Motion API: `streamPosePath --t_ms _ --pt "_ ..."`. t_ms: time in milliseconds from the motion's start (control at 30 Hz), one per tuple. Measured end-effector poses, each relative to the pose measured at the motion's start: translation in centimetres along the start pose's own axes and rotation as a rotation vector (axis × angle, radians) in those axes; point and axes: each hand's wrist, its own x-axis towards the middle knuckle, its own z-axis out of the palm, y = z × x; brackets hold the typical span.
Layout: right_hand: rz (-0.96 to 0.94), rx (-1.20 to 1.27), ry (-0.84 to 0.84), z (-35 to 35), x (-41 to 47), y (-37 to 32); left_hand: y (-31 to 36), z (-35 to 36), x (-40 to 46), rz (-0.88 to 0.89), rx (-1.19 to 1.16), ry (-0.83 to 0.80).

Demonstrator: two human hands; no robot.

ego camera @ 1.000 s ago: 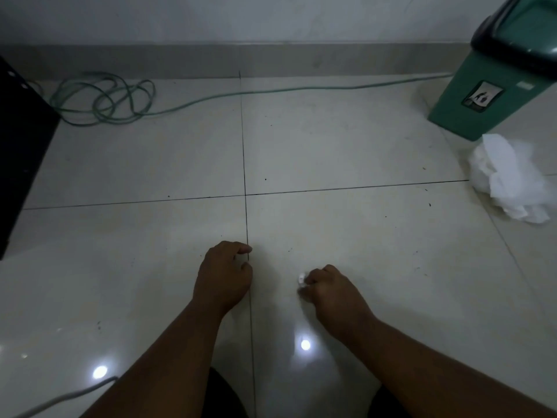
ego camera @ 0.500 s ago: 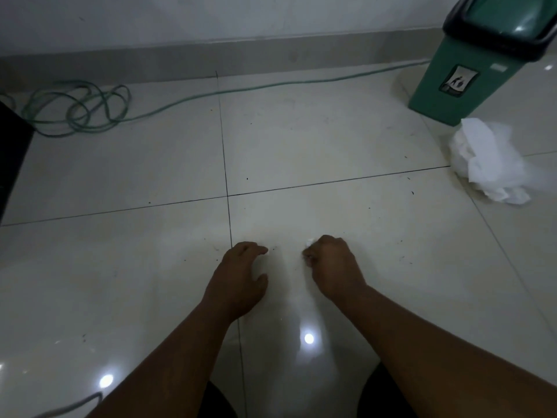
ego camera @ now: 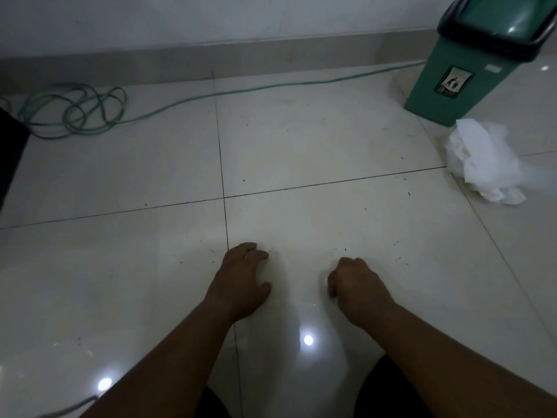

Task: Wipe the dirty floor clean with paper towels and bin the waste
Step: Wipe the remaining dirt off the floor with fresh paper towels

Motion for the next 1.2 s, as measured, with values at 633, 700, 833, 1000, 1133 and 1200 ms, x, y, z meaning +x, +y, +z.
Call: streamPosePath --t_ms 633,700,833,1000,1133,1200 --pt "0.055 0.286 0.205 -0.1 6.7 -6.9 3.2 0.9 3.3 -0.023 -0.023 0.027" --pt "0.023 0.41 0.159 0.3 7.1 -8.8 2.7 0.9 3.3 0.093 0.014 0.089" --pt "0.077 0.606 0.198 0.3 8.0 -10.9 1.2 0.0 3.3 0.094 -0.113 0.223" --pt "0.126 0.851 0.189 0.3 8.9 -12.2 -0.9 -1.7 3.4 0.12 -0.137 0.289" --pt "0.04 0.828 0.203 0.0 9.9 -12.6 -2.9 -3.2 4.0 -0.011 -0.123 0.359" --pt "0.072 0.8 0.245 -0.4 10.5 -12.1 -4.7 -4.3 4.2 -0.137 -0.002 0.468"
